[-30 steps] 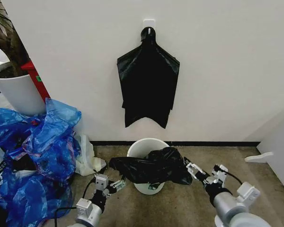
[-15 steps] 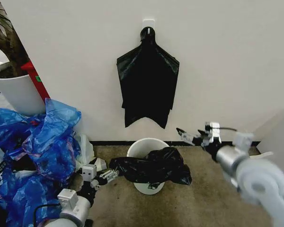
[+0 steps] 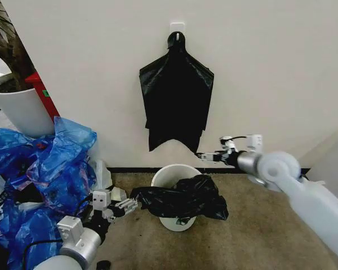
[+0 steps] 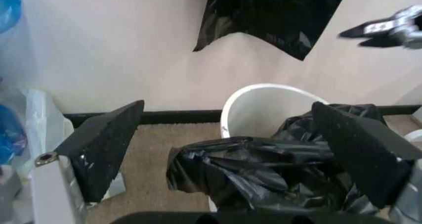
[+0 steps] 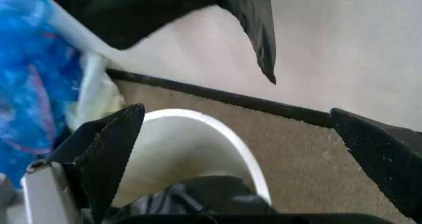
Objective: Place the garbage bag over the trash bin.
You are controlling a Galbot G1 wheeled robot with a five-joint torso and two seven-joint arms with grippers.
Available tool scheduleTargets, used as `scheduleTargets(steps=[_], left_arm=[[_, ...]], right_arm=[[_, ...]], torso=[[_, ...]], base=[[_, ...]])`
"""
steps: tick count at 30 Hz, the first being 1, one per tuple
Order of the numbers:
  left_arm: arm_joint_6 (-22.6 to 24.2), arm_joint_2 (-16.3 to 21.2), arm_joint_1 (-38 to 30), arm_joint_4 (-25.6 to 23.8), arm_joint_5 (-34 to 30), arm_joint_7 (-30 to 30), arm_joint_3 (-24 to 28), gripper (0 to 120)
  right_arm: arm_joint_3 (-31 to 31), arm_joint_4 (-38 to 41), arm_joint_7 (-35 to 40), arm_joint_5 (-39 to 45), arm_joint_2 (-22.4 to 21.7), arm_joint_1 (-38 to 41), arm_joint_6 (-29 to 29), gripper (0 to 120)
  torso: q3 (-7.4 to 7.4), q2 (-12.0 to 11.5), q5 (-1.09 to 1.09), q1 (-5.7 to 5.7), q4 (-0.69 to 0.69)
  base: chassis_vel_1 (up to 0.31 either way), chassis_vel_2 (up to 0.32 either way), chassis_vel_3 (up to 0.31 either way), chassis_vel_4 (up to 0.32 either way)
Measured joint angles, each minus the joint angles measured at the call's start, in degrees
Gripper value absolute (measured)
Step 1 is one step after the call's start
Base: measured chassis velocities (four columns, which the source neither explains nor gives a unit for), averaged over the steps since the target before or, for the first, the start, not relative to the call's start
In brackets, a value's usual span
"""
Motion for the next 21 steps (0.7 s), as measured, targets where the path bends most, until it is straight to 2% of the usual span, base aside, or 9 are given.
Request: scheduleTargets(steps=[8, 10, 12, 14, 17, 21], left_arm=[[4.59, -0.11, -2.13, -2.09, -4.04, -4.55, -0.43, 100], [5.66, -0.36, -2.91, -2.56, -5.1, -5.27, -1.39, 100], [5.74, -0.38, -3.03, -2.63, -5.21, -5.36, -1.56, 100], [5.91, -0.56, -3.77, -2.82, -5.73, -5.87, -2.32, 100], [5.89, -0.91, -4.53, -3.08, -6.38, -6.04, -2.76, 100], [4.34, -1.3, -5.04, -3.22, -7.09, -6.71, -2.46, 100]], right_arm=[[-15.31, -7.12, -2.59, 1.96, -0.94, 12.8, 0.05, 100], [-20.16, -9.52, -2.43, 4.07, 0.58, 17.39, 0.07, 100], [-21.28, -10.04, -2.25, 4.48, 0.99, 18.44, 0.07, 100], [-26.71, -12.85, -2.38, 6.72, 2.72, 22.94, 0.07, 100], [-32.3, -17.18, -2.57, 8.47, 4.73, 26.53, 0.09, 100], [-35.79, -21.81, -3.44, 9.16, 6.46, 28.51, 0.1, 100]], torso=[[-0.01, 0.0, -0.01, 0.0, -0.03], [0.0, 0.0, 0.03, 0.0, -0.02], [0.0, 0.0, 0.03, -0.01, -0.01], [-0.01, 0.0, -0.02, -0.01, 0.02], [-0.01, 0.0, 0.01, -0.01, 0.0], [0.0, 0.0, 0.02, -0.01, -0.01]], base=[[0.0, 0.0, 0.0, 0.0], [0.0, 0.0, 0.0, 0.0], [0.0, 0.0, 0.0, 0.0], [0.0, 0.0, 0.0, 0.0], [0.0, 0.0, 0.0, 0.0], [0.0, 0.0, 0.0, 0.0]])
